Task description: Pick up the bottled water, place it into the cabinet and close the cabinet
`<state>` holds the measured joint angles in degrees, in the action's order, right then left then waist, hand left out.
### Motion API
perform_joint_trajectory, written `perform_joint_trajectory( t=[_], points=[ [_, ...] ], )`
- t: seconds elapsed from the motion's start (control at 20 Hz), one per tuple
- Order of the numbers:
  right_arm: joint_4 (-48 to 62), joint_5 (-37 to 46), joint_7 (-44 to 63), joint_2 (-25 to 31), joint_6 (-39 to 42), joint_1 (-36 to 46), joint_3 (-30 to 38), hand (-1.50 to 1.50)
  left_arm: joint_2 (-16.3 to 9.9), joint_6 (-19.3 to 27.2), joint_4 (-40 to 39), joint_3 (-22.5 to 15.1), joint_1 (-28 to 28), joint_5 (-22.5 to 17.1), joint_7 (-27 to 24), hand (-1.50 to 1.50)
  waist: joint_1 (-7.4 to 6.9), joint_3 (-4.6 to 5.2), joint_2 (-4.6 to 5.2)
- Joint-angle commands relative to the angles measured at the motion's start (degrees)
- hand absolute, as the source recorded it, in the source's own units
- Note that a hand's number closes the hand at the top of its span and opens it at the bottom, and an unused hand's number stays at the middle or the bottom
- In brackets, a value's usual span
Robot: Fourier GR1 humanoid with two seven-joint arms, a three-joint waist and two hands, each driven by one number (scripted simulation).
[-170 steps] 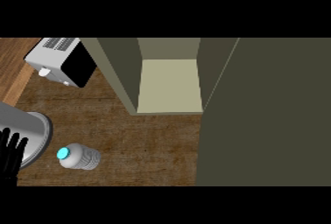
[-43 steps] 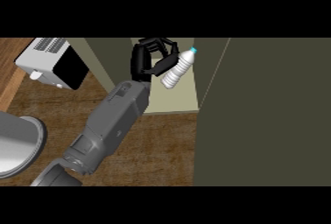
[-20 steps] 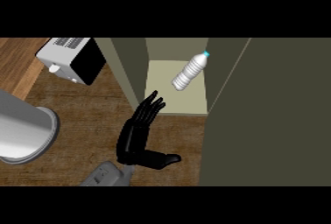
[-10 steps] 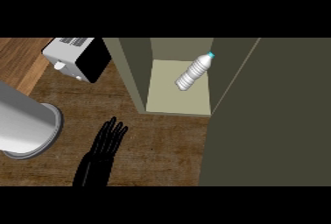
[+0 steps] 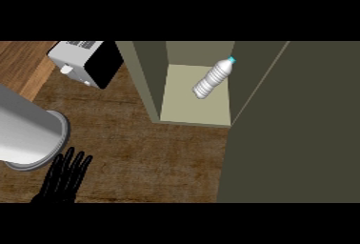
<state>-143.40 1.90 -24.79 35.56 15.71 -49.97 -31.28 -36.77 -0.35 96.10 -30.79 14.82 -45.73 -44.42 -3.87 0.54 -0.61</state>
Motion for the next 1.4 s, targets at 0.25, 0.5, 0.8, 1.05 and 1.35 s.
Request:
perform_joint_trajectory(
  t=[0.25,0.5,0.8,1.05,1.35],
  points=[
    [-7.14,4.58,18.45,-1.38,-0.87,11.77,-11.94,1.5,-8.65,-8.69,1.79,6.08,5.68,-3.59,-2.92,-1.5,-1.32,0.09,1.38],
    [-4.45,3.66,22.45,-1.45,2.0,23.4,-12.42,1.5,-11.77,-13.72,1.94,7.27,7.64,-4.55,-4.01,-1.5,-3.58,0.21,1.47],
    [0.34,0.51,28.22,-3.12,2.52,32.9,-12.34,1.5,-14.33,-16.34,0.95,9.49,7.84,-5.28,-4.36,-1.5,-5.65,0.46,1.93],
    [4.43,-1.93,32.58,-8.35,0.1,38.15,-13.69,1.5,-14.95,-16.81,0.43,10.23,7.71,-5.22,-4.22,-1.5,-5.68,0.53,2.19],
    [8.69,-5.54,37.85,-14.36,-2.48,43.63,-12.22,1.5,-14.61,-17.79,1.08,10.64,7.49,-5.59,-4.55,-1.5,-6.4,0.48,2.55]
  ],
)
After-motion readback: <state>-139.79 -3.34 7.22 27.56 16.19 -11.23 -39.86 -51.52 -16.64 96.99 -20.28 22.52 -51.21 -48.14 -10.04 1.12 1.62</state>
